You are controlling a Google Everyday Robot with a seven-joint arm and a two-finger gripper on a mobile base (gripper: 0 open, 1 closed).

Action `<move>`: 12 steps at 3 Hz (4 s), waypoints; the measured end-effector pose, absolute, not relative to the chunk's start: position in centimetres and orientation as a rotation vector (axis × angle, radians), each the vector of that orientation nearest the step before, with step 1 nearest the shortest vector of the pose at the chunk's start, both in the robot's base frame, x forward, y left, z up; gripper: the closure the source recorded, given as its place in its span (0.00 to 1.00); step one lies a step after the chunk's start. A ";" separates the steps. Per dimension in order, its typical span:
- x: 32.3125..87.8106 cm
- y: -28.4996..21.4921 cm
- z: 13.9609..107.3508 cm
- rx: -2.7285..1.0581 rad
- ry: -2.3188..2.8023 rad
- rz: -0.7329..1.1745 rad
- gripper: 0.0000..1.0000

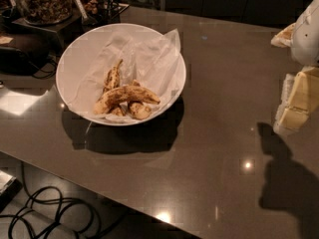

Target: Pick banana from white bowl

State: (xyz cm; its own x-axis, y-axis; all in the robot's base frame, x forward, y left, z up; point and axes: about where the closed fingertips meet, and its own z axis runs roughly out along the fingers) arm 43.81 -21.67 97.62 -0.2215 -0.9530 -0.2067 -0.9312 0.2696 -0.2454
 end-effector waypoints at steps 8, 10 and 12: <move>49.8 -5.6 99.0 -2.069 2.051 -0.165 0.00; 51.1 -3.9 98.0 -2.015 2.070 -0.169 0.00; 52.8 -1.0 94.8 -1.962 2.175 -0.005 0.00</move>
Offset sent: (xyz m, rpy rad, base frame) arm 0.0008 0.0091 0.0045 -0.0789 -0.0210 -0.0023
